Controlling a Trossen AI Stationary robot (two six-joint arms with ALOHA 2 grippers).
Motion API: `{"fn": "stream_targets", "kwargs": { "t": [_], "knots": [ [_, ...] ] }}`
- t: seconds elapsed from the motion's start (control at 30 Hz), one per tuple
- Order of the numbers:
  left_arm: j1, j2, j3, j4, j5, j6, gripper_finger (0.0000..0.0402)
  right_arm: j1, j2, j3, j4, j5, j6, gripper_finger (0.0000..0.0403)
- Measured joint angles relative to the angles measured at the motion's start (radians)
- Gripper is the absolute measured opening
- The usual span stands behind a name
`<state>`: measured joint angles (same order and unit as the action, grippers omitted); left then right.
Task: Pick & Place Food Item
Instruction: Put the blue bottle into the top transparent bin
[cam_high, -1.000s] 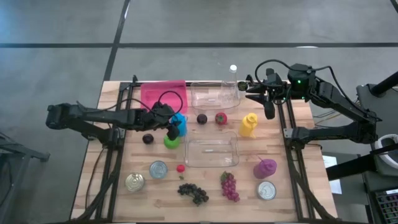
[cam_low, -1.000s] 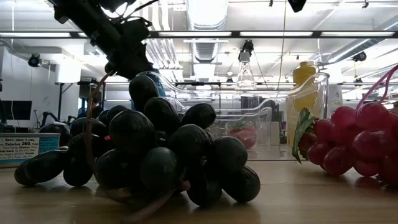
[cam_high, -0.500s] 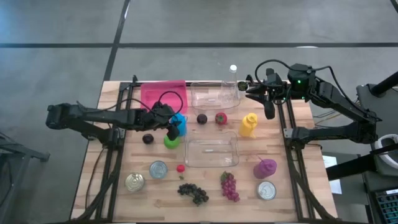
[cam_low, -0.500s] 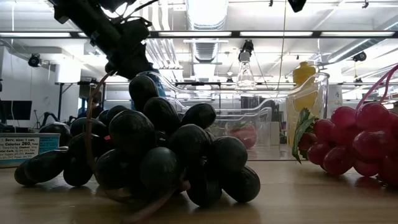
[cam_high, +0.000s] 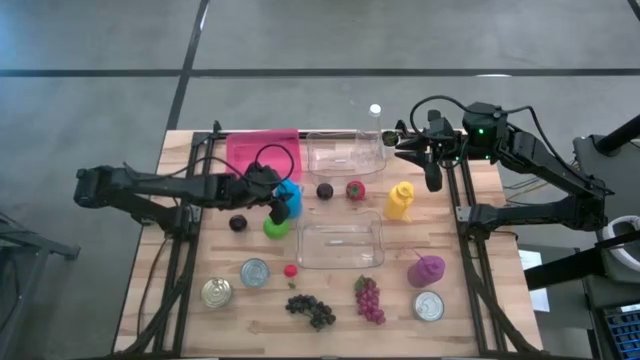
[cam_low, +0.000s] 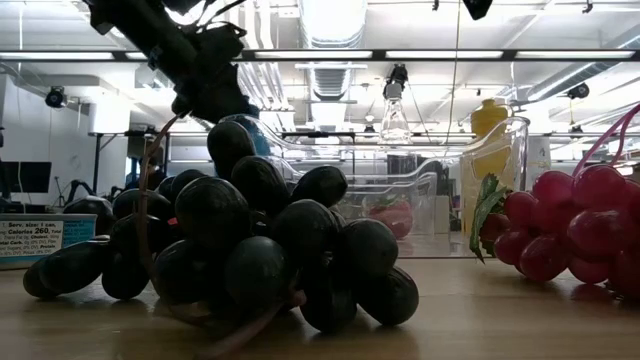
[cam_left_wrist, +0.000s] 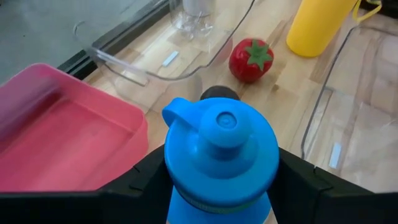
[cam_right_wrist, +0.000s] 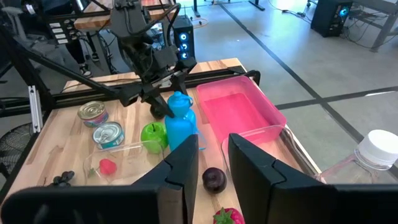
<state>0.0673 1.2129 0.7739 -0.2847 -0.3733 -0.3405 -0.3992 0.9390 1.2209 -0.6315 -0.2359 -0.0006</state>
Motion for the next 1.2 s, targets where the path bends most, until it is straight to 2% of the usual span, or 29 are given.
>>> {"fn": "stream_targets", "kwargs": {
  "t": [0.37, 0.8, 1.2],
  "knots": [
    [0.0, -0.001, 0.064, -0.055, -0.001, -0.019, 0.0207, 0.0, 0.0, 0.0, 0.0, 0.0, 0.0, 0.0094],
    [0.001, -0.003, 0.261, -0.247, -0.032, -0.083, 0.021, 0.0, 0.0, 0.0, 0.0, 0.0, 0.0, 0.0068],
    [0.046, 0.0, 0.4, -0.253, -0.08, -0.113, 0.0212, 0.0, 0.0, 0.0, 0.0, 0.0, 0.0, 0.0085]
  ]
}}
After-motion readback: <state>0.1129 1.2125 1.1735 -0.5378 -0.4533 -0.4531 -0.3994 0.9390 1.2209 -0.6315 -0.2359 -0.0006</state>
